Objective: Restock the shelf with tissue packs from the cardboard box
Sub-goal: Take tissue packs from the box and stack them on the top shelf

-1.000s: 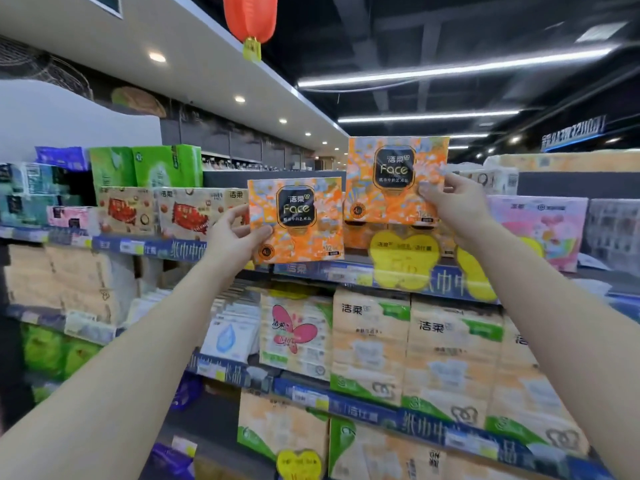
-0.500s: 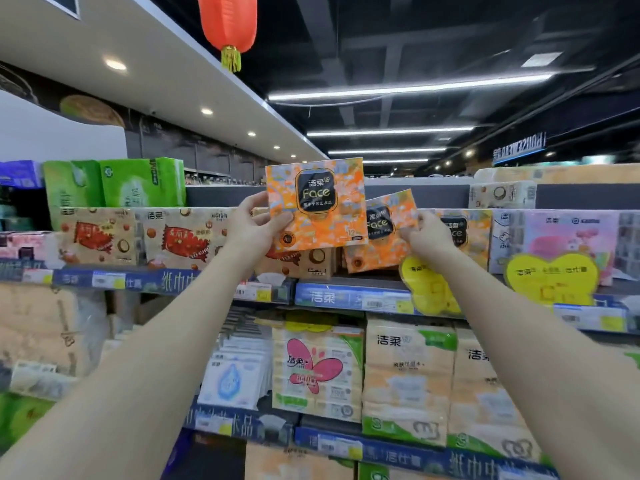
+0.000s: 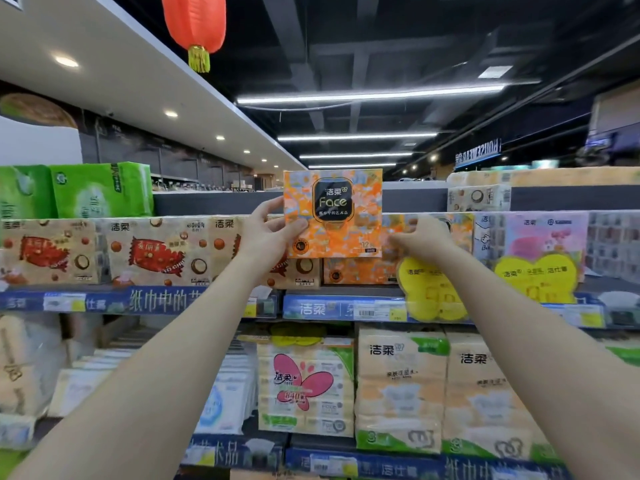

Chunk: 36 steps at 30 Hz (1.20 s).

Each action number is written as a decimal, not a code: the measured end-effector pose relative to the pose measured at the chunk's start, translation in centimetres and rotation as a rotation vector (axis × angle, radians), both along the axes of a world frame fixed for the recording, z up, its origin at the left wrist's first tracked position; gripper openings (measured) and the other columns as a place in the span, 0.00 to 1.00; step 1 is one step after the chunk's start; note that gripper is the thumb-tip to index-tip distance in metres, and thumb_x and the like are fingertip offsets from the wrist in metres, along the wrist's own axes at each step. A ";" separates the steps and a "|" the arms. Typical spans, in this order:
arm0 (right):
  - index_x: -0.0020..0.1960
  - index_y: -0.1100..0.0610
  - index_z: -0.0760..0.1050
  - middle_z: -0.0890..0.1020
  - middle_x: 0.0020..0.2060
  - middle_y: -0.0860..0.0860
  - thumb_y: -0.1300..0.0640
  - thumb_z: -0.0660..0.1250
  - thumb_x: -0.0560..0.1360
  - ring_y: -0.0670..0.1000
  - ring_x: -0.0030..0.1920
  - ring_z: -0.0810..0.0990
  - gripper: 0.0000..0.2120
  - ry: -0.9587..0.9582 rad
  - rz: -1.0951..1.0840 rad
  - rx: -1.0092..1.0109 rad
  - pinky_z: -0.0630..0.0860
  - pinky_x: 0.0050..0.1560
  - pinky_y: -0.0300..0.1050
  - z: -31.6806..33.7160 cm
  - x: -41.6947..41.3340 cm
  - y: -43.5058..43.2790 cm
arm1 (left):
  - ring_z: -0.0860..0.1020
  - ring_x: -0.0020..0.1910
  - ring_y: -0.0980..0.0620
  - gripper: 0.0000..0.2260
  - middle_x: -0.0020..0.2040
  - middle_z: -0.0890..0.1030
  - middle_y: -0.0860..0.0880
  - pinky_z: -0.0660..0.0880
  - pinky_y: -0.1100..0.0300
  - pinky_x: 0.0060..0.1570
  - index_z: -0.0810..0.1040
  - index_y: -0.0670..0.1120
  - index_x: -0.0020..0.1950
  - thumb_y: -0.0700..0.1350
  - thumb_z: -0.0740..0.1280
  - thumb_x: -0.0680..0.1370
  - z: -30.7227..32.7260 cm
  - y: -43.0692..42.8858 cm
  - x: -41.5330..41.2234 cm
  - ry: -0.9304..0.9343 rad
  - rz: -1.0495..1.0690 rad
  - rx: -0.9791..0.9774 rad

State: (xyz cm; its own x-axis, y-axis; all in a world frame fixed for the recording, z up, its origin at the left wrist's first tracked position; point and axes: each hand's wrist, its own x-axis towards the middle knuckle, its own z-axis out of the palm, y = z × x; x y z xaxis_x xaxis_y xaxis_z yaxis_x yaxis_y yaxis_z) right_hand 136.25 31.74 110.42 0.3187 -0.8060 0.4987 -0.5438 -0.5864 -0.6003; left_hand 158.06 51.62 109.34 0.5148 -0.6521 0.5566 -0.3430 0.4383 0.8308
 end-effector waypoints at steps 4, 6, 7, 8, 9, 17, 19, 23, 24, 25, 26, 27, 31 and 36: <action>0.69 0.59 0.76 0.84 0.58 0.52 0.57 0.63 0.80 0.54 0.56 0.84 0.18 -0.418 0.261 0.073 0.80 0.51 0.49 1.9 -3.3 0.3 | 0.88 0.49 0.51 0.25 0.56 0.88 0.47 0.86 0.55 0.44 0.72 0.52 0.74 0.43 0.76 0.79 1.1 -1.6 -3.1 -0.022 -0.059 -0.020; 0.64 0.60 0.79 0.87 0.53 0.57 0.59 0.61 0.79 0.58 0.53 0.86 0.16 -0.508 0.432 0.195 0.83 0.50 0.51 2.9 -5.1 0.5 | 0.88 0.53 0.49 0.26 0.59 0.86 0.46 0.85 0.47 0.52 0.72 0.52 0.74 0.43 0.76 0.78 1.6 -3.1 -4.8 -0.032 -0.068 -0.027; 0.63 0.59 0.80 0.87 0.53 0.58 0.59 0.61 0.79 0.57 0.53 0.87 0.16 -0.507 0.484 0.213 0.83 0.50 0.51 3.3 -6.1 0.8 | 0.87 0.54 0.48 0.26 0.59 0.86 0.45 0.85 0.44 0.54 0.73 0.53 0.73 0.43 0.77 0.77 1.9 -3.9 -5.7 -0.033 -0.065 -0.034; 0.61 0.58 0.81 0.87 0.52 0.57 0.59 0.62 0.79 0.55 0.52 0.87 0.14 -0.484 0.521 0.193 0.83 0.50 0.49 3.6 -7.2 0.8 | 0.87 0.55 0.47 0.25 0.59 0.86 0.46 0.84 0.43 0.55 0.74 0.55 0.71 0.44 0.78 0.77 2.1 -4.8 -6.6 -0.030 -0.060 -0.048; 0.59 0.56 0.82 0.88 0.52 0.54 0.58 0.64 0.79 0.52 0.50 0.88 0.11 -0.446 0.536 0.149 0.84 0.49 0.46 3.8 -8.2 0.8 | 0.87 0.55 0.47 0.23 0.58 0.87 0.46 0.83 0.42 0.57 0.75 0.57 0.67 0.44 0.78 0.76 2.2 -5.7 -7.4 -0.029 -0.051 -0.058; 0.55 0.52 0.84 0.88 0.48 0.48 0.58 0.76 0.74 0.51 0.49 0.88 0.10 -0.394 0.321 0.034 0.84 0.53 0.55 3.2 -14.0 -5.0 | 0.88 0.50 0.48 0.19 0.53 0.88 0.50 0.84 0.42 0.52 0.77 0.52 0.56 0.47 0.82 0.71 2.4 -13.2 -13.9 -0.090 0.032 0.058; 0.54 0.51 0.85 0.88 0.47 0.48 0.56 0.77 0.72 0.52 0.48 0.88 0.11 -0.402 0.233 0.014 0.84 0.54 0.57 2.6 -14.6 -6.4 | 0.87 0.50 0.47 0.18 0.53 0.87 0.49 0.84 0.45 0.50 0.78 0.50 0.55 0.48 0.82 0.72 2.2 -14.5 -14.9 -0.164 0.091 0.104; 0.59 0.53 0.84 0.87 0.52 0.50 0.53 0.78 0.73 0.50 0.48 0.85 0.16 -0.266 0.104 -0.020 0.83 0.50 0.49 1.2 -14.5 -7.6 | 0.83 0.47 0.51 0.18 0.49 0.84 0.52 0.82 0.50 0.53 0.82 0.47 0.56 0.53 0.81 0.72 1.1 -16.4 -15.3 -0.309 0.262 0.239; 0.56 0.53 0.84 0.87 0.49 0.51 0.53 0.78 0.73 0.50 0.46 0.85 0.13 -0.213 0.093 -0.011 0.83 0.47 0.47 0.8 -14.3 -8.0 | 0.84 0.44 0.51 0.17 0.46 0.86 0.52 0.82 0.50 0.53 0.84 0.47 0.54 0.52 0.81 0.71 0.8 -16.6 -15.3 -0.305 0.262 0.254; 0.52 0.53 0.85 0.87 0.46 0.50 0.53 0.78 0.73 0.49 0.44 0.85 0.09 -0.166 0.089 0.001 0.83 0.46 0.47 0.4 -14.0 -8.2 | 0.86 0.44 0.51 0.16 0.44 0.87 0.52 0.83 0.49 0.53 0.85 0.47 0.52 0.52 0.82 0.70 0.5 -16.9 -15.2 -0.299 0.263 0.260; 0.48 0.52 0.84 0.86 0.44 0.49 0.52 0.78 0.73 0.49 0.42 0.84 0.07 -0.131 0.080 0.010 0.83 0.46 0.47 0.0 -13.8 -8.6 | 0.86 0.45 0.50 0.17 0.45 0.87 0.51 0.83 0.49 0.53 0.84 0.48 0.53 0.51 0.83 0.69 0.3 -17.1 -15.1 -0.304 0.279 0.258; 0.46 0.50 0.83 0.86 0.42 0.48 0.51 0.79 0.72 0.49 0.42 0.84 0.06 -0.115 0.073 0.014 0.83 0.46 0.48 -0.3 -13.6 -9.0 | 0.85 0.48 0.49 0.19 0.48 0.86 0.51 0.81 0.51 0.53 0.82 0.48 0.55 0.51 0.83 0.69 0.3 -17.1 -15.2 -0.327 0.306 0.257; 0.45 0.49 0.81 0.86 0.40 0.47 0.53 0.77 0.74 0.49 0.42 0.84 0.05 -0.054 0.036 -0.011 0.82 0.44 0.47 -1.2 -13.2 -10.8 | 0.81 0.53 0.47 0.19 0.51 0.83 0.48 0.75 0.56 0.46 0.75 0.49 0.55 0.43 0.80 0.71 0.0 -17.5 -14.9 -0.381 0.365 0.244; 0.51 0.54 0.83 0.86 0.43 0.50 0.54 0.76 0.75 0.51 0.44 0.85 0.07 -0.004 -0.009 -0.045 0.78 0.39 0.44 -1.8 -12.8 -11.7 | 0.82 0.52 0.47 0.13 0.47 0.82 0.49 0.78 0.55 0.51 0.78 0.48 0.50 0.39 0.79 0.73 -0.4 -18.0 -14.5 -0.383 0.392 0.240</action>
State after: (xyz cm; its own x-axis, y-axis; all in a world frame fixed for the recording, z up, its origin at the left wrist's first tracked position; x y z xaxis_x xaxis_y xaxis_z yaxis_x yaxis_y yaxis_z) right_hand 123.47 20.09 108.61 0.3094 -0.7858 0.5355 -0.5466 -0.6078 -0.5760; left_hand 143.52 33.63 108.95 0.5342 -0.5847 0.6105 -0.7361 0.0334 0.6760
